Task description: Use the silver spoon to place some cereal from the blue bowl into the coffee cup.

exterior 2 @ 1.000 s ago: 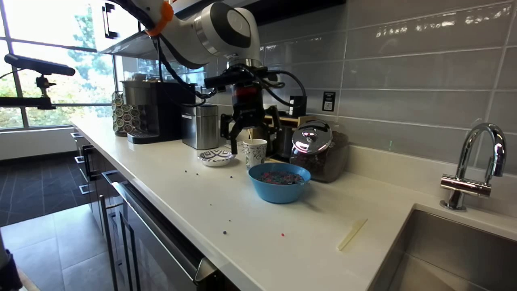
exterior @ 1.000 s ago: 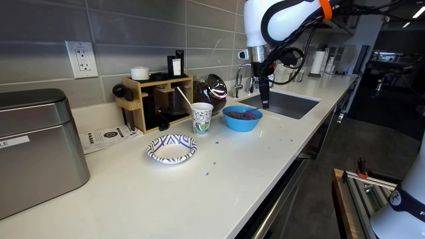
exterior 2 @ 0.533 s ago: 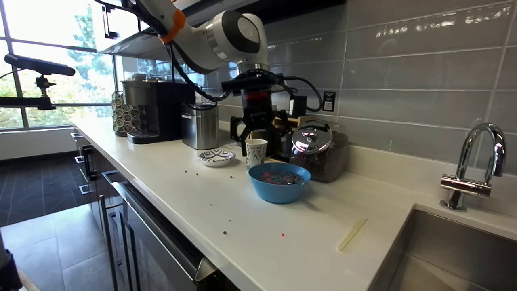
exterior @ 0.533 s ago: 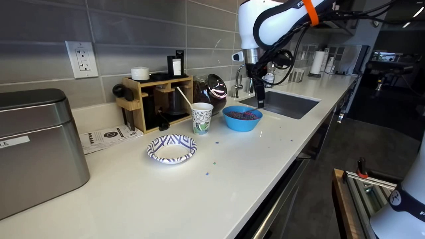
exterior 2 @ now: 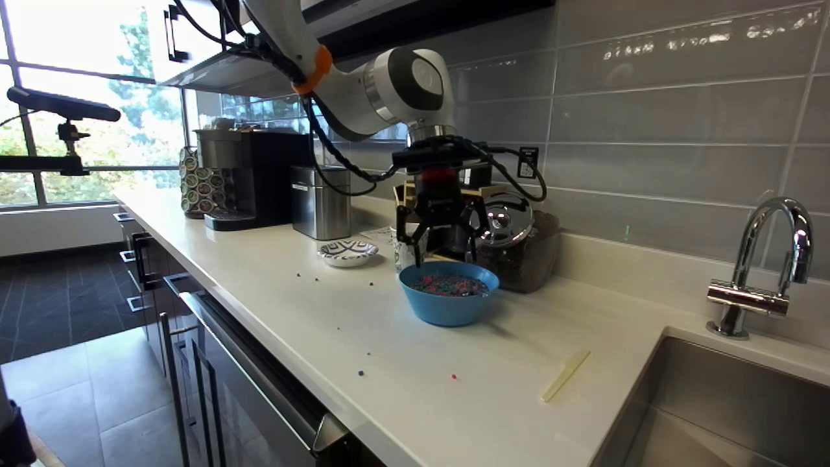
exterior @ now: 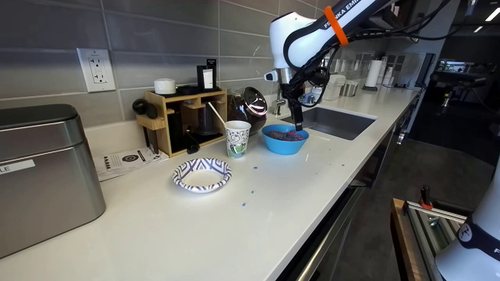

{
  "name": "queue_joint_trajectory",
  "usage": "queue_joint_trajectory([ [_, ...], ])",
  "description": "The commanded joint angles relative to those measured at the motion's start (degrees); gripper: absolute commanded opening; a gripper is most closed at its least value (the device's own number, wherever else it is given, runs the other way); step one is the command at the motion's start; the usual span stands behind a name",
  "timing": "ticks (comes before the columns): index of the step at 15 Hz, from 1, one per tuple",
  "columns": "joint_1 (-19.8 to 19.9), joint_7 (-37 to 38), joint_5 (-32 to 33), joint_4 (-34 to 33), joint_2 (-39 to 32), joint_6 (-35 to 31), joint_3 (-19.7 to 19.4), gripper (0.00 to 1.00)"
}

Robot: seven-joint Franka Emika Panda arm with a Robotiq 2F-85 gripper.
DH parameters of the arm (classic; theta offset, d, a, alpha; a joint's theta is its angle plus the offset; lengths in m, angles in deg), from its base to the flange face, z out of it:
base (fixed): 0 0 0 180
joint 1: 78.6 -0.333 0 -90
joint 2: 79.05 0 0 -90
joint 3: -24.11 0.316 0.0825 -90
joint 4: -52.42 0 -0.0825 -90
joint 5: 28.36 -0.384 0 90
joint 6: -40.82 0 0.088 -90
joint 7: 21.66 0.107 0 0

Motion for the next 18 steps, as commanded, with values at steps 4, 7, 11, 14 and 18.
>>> queue_joint_trajectory([
  [4, 2.11, -3.36, -0.55, -4.63, -5.58, -2.09, 0.06, 0.69],
  [7, 2.69, -4.48, -0.64, -5.48, -6.94, -2.19, 0.18, 0.55],
  [11, 3.12, -5.57, -0.52, -6.05, -8.18, -2.38, 0.29, 0.55],
  [14, 3.31, -6.17, -0.62, -6.0, -8.73, -2.57, 0.34, 0.52],
  [18, 3.51, -7.15, -1.32, -5.67, -8.86, -3.09, 0.54, 0.42],
])
